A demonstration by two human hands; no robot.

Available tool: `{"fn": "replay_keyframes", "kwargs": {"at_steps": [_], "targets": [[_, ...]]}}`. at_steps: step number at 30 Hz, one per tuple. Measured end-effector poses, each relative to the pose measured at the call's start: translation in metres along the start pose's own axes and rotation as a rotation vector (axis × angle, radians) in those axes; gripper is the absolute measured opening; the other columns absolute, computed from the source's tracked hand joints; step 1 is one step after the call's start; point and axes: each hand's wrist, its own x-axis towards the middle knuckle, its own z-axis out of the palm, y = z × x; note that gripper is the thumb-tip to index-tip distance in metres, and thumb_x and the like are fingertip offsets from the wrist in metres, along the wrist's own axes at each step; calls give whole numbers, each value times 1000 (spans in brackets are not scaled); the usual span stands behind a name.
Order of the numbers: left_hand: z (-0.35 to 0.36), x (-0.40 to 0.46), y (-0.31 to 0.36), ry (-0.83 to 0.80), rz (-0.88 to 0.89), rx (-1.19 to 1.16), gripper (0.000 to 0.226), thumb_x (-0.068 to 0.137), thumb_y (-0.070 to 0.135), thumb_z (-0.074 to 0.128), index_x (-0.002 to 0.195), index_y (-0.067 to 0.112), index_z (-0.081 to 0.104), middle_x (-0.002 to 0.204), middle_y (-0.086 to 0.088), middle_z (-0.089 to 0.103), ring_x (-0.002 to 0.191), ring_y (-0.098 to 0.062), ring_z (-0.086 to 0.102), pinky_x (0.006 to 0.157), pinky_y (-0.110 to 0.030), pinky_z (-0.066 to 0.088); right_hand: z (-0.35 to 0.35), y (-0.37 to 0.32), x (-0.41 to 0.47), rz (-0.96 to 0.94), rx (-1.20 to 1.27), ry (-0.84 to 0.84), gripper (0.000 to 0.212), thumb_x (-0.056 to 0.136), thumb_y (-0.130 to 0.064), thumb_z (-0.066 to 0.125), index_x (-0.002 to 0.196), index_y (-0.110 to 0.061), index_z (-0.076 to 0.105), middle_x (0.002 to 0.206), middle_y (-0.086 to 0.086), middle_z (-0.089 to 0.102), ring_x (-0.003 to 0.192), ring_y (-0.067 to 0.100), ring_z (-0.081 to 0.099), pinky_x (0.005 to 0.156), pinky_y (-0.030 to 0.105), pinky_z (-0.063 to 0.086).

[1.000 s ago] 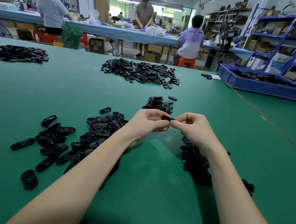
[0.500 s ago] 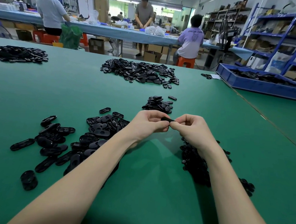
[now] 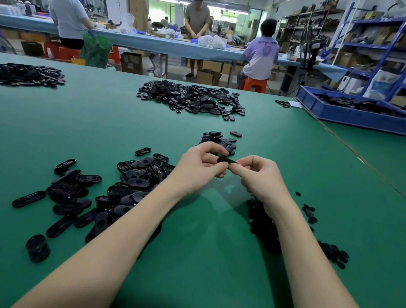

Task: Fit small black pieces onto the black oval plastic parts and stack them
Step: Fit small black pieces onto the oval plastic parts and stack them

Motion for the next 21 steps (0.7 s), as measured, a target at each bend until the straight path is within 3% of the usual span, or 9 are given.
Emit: {"fn": "replay_keyframes", "kwargs": {"at_steps": [3,8,13,21], "targets": [[-12,1,2,-46,103,214,17,89,9,72,102,19,69,84,-2,76,72,-10,71,77,-21,56,-3,1,-2,94,136,-46,8,86,-22,80,86,-21,72,77,-2,68,52,11,44,44,16,34],[-21,1,-5,-12,201,516,17,84,19,78,98,26,71,92,14,73,76,-5,66,68,-9,44,-3,1,2,62,46,-75,12,89,-34,75,96,-25,71,89,-2,79,51,9,54,56,25,40],[-15,30,-10,144,199,715,16,82,31,79,97,28,72,92,9,70,73,-13,60,76,-25,50,-7,4,3,95,46,-66,23,94,-47,68,97,-24,71,86,-16,78,49,5,58,57,27,41],[11,102,5,130,274,1178,17,91,31,65,106,24,64,108,-2,61,104,-27,59,74,-31,35,-11,0,3,157,85,-94,31,99,-52,58,100,-24,72,89,-11,79,52,7,56,53,24,39]]}}
